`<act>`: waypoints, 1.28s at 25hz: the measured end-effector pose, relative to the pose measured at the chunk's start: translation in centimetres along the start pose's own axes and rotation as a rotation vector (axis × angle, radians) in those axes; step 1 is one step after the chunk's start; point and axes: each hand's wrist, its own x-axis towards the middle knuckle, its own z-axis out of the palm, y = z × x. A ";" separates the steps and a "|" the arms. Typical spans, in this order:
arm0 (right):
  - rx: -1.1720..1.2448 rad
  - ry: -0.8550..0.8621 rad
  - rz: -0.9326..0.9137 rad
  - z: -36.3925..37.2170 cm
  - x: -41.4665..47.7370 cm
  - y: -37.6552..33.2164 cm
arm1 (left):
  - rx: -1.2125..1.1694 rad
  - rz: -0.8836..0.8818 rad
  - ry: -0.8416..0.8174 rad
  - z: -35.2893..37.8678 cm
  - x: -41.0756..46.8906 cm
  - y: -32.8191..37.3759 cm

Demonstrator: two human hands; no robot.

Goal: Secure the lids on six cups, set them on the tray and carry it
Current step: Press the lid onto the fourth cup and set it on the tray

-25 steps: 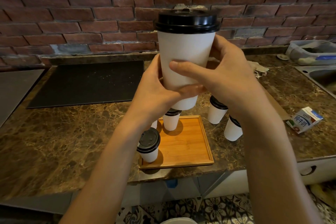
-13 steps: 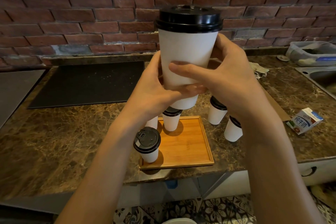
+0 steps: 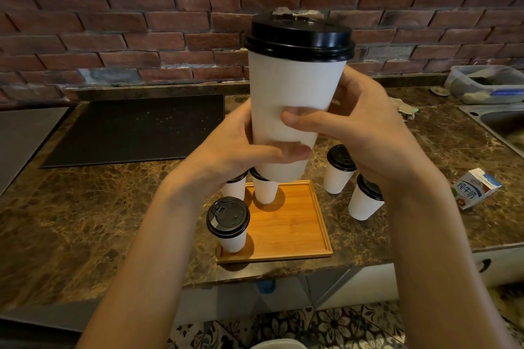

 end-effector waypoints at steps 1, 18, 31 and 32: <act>0.003 -0.008 0.001 0.0 0.0 0.0 | 0.001 0.000 -0.005 0.0 0.0 0.0; -0.088 0.143 0.052 1.3 0.4 -1.0 | 0.029 0.038 0.258 1.5 0.4 -0.2; -0.054 0.212 0.059 2.0 0.7 -0.1 | 0.100 0.041 0.261 1.1 0.7 -0.8; -0.035 0.188 0.058 1.7 0.8 -0.1 | 0.086 0.044 0.240 0.9 0.7 -0.7</act>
